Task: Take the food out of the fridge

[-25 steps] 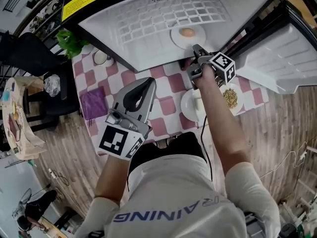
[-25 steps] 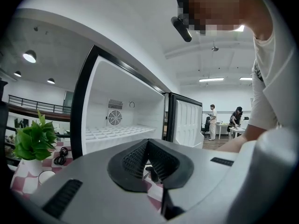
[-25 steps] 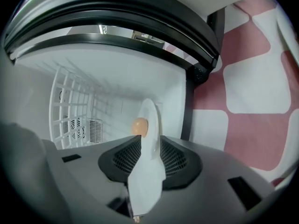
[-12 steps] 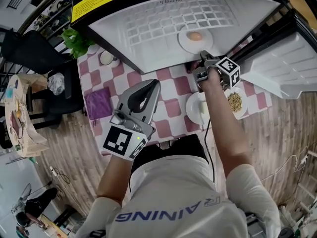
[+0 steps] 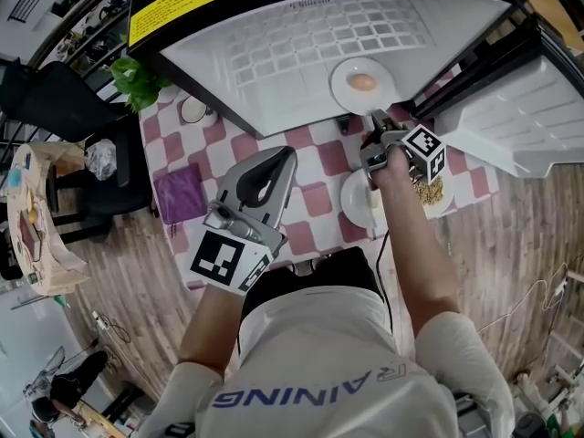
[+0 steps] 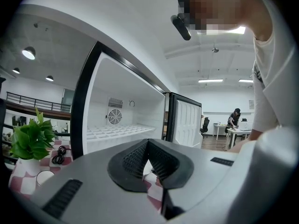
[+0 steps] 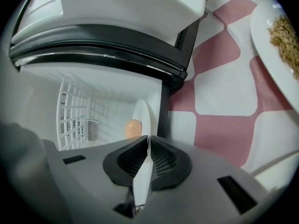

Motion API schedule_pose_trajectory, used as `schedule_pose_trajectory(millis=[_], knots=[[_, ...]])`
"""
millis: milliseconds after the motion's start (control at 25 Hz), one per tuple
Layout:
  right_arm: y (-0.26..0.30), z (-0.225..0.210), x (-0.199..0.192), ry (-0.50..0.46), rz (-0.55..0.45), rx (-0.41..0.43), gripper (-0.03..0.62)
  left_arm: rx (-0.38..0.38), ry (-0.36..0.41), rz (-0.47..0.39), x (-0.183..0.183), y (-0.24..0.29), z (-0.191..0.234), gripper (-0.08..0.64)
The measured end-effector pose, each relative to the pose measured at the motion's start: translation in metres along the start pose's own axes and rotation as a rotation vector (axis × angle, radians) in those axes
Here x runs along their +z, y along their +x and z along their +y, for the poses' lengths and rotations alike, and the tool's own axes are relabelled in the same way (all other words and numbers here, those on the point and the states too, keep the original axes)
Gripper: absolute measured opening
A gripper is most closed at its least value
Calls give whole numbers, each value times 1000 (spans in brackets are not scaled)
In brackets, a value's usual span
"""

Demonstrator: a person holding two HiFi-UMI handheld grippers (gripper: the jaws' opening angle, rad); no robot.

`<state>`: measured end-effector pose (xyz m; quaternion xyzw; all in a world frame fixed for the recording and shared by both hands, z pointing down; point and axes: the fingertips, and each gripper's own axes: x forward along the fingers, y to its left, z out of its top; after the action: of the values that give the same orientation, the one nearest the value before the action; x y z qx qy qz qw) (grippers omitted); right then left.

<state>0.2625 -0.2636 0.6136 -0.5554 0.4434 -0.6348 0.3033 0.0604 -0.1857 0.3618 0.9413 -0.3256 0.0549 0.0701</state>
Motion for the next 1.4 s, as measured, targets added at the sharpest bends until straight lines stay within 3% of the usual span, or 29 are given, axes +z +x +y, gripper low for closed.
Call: schedule_pose_trajectory(millis=[480, 760, 1080, 1400], knots=[[18, 3, 2, 60, 14, 45, 43, 19, 2, 11, -1, -5, 8, 5], [12, 11, -1, 97, 22, 141, 31, 53, 3, 10, 1, -16, 17, 5], [-17, 33, -13, 57, 54, 205, 31, 124, 2, 10, 1, -38, 23, 5], [-67, 57, -53, 26, 113, 267, 32, 188, -10, 12, -2, -80, 22, 5]])
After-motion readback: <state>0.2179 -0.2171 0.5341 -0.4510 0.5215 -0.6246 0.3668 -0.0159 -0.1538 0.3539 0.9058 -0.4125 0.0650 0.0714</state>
